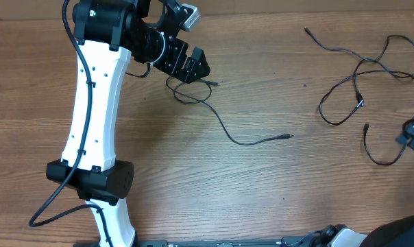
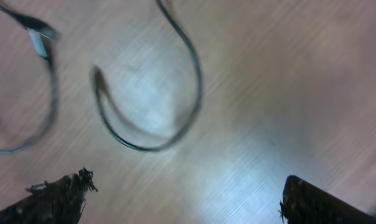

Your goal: Untangle cables

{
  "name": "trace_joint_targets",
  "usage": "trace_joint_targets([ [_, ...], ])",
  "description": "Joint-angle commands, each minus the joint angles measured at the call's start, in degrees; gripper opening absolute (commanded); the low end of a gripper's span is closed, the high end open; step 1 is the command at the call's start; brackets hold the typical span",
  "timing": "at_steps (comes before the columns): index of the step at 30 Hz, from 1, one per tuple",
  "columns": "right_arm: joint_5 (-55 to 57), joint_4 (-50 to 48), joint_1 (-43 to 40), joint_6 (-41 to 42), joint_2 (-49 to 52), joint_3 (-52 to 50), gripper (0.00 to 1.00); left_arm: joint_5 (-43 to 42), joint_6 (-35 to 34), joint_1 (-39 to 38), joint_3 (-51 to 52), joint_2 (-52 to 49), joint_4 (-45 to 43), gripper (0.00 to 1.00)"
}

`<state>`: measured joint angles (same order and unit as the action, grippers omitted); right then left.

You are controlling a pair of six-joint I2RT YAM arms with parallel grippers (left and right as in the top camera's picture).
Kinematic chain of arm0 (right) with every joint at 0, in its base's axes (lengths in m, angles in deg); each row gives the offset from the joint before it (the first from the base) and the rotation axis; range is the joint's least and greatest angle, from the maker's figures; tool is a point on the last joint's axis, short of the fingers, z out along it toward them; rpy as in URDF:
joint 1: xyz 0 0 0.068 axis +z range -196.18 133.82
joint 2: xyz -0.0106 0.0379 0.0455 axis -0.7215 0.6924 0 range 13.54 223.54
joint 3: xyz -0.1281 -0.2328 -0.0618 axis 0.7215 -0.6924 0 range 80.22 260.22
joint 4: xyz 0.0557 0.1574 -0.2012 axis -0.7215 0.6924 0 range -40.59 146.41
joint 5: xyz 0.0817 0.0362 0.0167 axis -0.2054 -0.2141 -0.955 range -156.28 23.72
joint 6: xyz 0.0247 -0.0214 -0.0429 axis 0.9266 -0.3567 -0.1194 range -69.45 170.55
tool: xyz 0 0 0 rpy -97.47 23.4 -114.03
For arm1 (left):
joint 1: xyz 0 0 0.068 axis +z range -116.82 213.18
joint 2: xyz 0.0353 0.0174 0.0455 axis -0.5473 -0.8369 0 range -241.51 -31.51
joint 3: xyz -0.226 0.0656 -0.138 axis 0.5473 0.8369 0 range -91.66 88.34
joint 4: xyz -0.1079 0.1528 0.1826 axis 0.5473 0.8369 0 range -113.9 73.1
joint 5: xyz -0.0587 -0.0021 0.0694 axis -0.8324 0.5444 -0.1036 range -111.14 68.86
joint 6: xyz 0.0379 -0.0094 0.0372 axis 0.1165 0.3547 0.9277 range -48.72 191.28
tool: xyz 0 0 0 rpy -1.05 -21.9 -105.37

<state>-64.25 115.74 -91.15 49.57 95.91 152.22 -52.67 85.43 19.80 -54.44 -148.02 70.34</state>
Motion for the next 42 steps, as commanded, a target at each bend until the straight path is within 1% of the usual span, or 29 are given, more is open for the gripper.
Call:
trace_joint_targets([
  [1, 6.21, 0.46, -0.11, 4.0, -0.17, -0.09, 1.0, -0.87, 1.29, 0.39, 0.33, -0.39, -0.17, 1.0],
  [7, 4.96, -4.72, -0.09, 4.0, 0.04, -7.3, 1.0, -0.87, 1.29, 0.39, 0.33, -0.39, -0.17, 1.0],
  [10, 1.68, -11.47, -0.09, 4.04, 0.04, -14.73, 1.0, -0.87, 1.29, 0.39, 0.33, -0.39, -0.17, 1.0],
  [13, 0.22, -16.2, -0.09, 6.19, 0.07, -18.88, 1.0, -0.87, 1.29, 0.39, 0.33, -0.39, -0.17, 1.0],
  [16, 0.22, -18.75, -0.09, 7.04, 0.74, -21.7, 1.0, -0.9, 1.29, 0.39, 0.33, -0.39, -0.17, 1.0],
  [24, -0.22, -20.44, -0.04, 7.21, 7.48, -23.15, 1.0, -0.9, 1.29, 0.39, 0.33, -0.39, -0.17, 1.0],
  [30, -0.17, -22.62, -0.04, 7.19, 7.72, -23.17, 1.0, -0.87, 1.29, 0.39, 0.35, -0.39, -0.17, 1.0],
  [37, -0.2, -27.61, -0.04, 7.17, 7.91, -23.17, 1.0, -0.87, 1.29, 0.39, 0.33, -0.39, -0.17, 1.0],
  [42, -0.22, -30.64, -0.04, 7.17, 9.86, -23.17, 1.0, -0.87, 1.29, 0.39, 0.33, -0.39, -0.17, 1.0],
])
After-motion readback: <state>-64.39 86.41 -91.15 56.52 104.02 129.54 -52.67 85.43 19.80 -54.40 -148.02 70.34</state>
